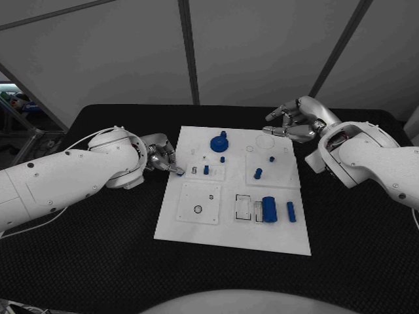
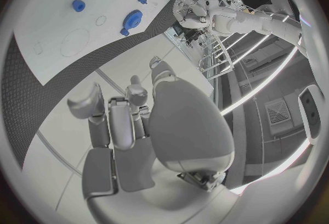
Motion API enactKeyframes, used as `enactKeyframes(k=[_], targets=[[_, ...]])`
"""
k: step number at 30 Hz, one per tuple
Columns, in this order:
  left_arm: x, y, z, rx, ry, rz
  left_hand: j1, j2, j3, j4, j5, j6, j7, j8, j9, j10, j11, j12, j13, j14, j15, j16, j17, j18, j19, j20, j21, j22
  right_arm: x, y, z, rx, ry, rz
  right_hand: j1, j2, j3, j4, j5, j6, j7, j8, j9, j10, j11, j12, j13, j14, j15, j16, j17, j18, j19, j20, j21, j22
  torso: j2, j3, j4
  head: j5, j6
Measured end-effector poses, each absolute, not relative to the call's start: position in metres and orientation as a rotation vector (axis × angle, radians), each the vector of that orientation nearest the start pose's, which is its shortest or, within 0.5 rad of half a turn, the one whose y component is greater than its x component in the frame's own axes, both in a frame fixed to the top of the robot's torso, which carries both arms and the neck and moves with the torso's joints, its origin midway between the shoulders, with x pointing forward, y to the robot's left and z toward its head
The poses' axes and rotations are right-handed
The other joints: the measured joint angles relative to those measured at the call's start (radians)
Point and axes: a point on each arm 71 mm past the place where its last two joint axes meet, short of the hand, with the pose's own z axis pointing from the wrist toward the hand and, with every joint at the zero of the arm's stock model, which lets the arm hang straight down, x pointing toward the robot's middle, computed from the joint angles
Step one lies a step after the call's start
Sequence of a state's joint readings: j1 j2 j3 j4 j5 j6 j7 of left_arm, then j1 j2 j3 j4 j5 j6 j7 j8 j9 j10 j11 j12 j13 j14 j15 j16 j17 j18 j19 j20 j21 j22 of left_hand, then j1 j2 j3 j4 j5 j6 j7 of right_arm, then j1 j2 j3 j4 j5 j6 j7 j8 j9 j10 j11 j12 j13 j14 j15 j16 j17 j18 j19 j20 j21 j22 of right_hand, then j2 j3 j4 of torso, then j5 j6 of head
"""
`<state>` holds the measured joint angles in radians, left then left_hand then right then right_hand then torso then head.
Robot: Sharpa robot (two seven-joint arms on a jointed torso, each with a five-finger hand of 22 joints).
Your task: Assemble the parts on the task board
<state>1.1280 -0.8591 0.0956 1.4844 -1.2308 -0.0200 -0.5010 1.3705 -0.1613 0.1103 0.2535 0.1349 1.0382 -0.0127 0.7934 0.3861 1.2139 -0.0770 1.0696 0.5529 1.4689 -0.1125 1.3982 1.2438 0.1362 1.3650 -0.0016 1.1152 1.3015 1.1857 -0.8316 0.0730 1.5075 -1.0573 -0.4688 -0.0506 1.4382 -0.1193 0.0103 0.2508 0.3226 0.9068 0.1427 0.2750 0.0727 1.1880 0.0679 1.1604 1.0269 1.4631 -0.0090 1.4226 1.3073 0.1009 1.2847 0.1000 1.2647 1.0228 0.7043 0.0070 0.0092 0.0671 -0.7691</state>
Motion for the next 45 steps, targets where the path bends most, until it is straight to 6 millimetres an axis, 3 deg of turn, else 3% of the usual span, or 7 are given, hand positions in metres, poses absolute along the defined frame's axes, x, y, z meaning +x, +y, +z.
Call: enactKeyframes(k=[22,31,39,40,43,44,45], targets=[[0.495,0.253,-0.205,-0.286,2.069,-0.343,0.0,0.0,0.0,0.0,-0.004,0.004,-0.004,0.002,-0.002,0.007,0.0,0.007,0.007,-0.004,-0.004,0.0,0.001,0.0,0.004,-0.004,0.006,0.005,0.504,-0.21,-0.145,0.316,1.517,0.87,0.0,0.0,0.0,0.0,0.0,0.0,0.0,0.0,0.0,0.0,0.0,0.0,-0.001,0.004,-0.004,0.0,0.001,0.0,0.004,-0.004,-0.004,0.0,0.0,-0.0004,0.0,0.001,0.003],[0.494,0.256,-0.204,-0.297,2.064,-0.34,-0.025,0.024,-0.001,0.029,-0.004,0.006,-0.006,0.005,-0.005,0.013,-0.001,0.011,0.007,-0.004,-0.004,0.0,0.001,0.0,0.006,-0.006,0.006,0.006,0.504,-0.21,-0.146,0.316,1.517,0.87,0.0,0.0,0.0,0.0,0.0,0.0,0.0,0.0,0.0,0.0,0.0,0.0,-0.001,0.004,-0.004,0.0,0.001,0.0,0.004,-0.004,-0.004,0.0,0.0,-0.0005,0.0002,0.003,0.003],[0.495,0.256,-0.204,-0.32,2.062,-0.351,-0.059,0.018,-0.011,0.037,-0.004,0.007,-0.007,0.008,-0.006,0.013,-0.001,0.011,0.005,-0.004,-0.004,0.0,0.001,-0.002,0.011,-0.004,0.006,0.006,0.505,-0.21,-0.146,0.316,1.517,0.869,0.0,0.0,0.0,0.0,0.0,0.0,0.0,0.0,0.0,0.0,0.0,0.0,-0.001,0.004,-0.004,0.0,0.0,0.0,0.004,-0.004,-0.004,0.0,0.0,0.0001,0.0002,0.003,0.005],[0.495,0.256,-0.204,-0.322,2.061,-0.353,-0.068,0.015,-0.019,0.037,-0.004,0.007,-0.007,0.01,-0.006,0.013,-0.001,0.011,0.004,-0.004,-0.004,0.0,0.001,-0.066,0.011,-0.004,0.006,0.006,0.505,-0.21,-0.146,0.316,1.517,0.869,0.0,0.0,0.0,0.0,0.0,0.0,0.0,0.0,0.0,0.0,0.0,0.0,-0.001,0.004,-0.004,0.0,0.0,0.0,0.004,-0.004,-0.004,0.0,0.0,0.0002,0.0002,0.003,0.006],[0.495,0.256,-0.204,-0.331,2.06,-0.357,-0.086,0.002,-0.045,0.036,-0.004,0.007,-0.007,0.009,-0.007,0.013,-0.001,0.011,-0.003,-0.004,-0.004,0.0,0.001,-0.067,0.011,-0.004,0.006,0.006,0.505,-0.21,-0.146,0.316,1.517,0.869,0.0,0.0,0.0,0.0,0.0,0.0,0.0,0.0,0.0,0.0,0.0,0.0,-0.001,0.004,-0.004,0.0,0.0,0.0,0.004,-0.004,-0.004,0.0,0.0,0.0003,0.0002,0.003,0.007],[0.495,0.256,-0.204,-0.334,2.059,-0.358,-0.095,0.001,-0.054,0.035,-0.004,0.007,-0.007,0.01,-0.007,0.013,-0.001,0.011,-0.009,-0.004,-0.004,0.0,0.001,-0.044,0.011,-0.004,0.006,0.006,0.505,-0.21,-0.146,0.316,1.517,0.869,0.0,0.0,0.0,0.0,0.0,0.0,0.0,0.0,0.0,0.0,0.0,0.0,-0.001,0.004,-0.004,0.0,0.0,0.0,0.004,-0.004,-0.004,0.0,0.0,0.0004,0.0002,0.004,0.007],[0.494,0.257,-0.204,-0.337,2.059,-0.359,-0.1,-0.005,-0.065,0.035,-0.004,0.007,-0.007,0.009,-0.008,0.012,0.0,0.01,-0.016,-0.004,-0.004,0.0,0.001,-0.045,0.011,-0.004,0.0,0.006,0.505,-0.211,-0.146,0.316,1.517,0.868,0.0,0.0,0.0,0.0,0.0,0.0,0.0,0.0,0.0,0.0,0.0,0.0,-0.001,0.004,-0.004,0.0,0.0,0.0,0.004,-0.004,-0.004,0.0,0.0,0.0004,0.0002,0.004,0.008]])
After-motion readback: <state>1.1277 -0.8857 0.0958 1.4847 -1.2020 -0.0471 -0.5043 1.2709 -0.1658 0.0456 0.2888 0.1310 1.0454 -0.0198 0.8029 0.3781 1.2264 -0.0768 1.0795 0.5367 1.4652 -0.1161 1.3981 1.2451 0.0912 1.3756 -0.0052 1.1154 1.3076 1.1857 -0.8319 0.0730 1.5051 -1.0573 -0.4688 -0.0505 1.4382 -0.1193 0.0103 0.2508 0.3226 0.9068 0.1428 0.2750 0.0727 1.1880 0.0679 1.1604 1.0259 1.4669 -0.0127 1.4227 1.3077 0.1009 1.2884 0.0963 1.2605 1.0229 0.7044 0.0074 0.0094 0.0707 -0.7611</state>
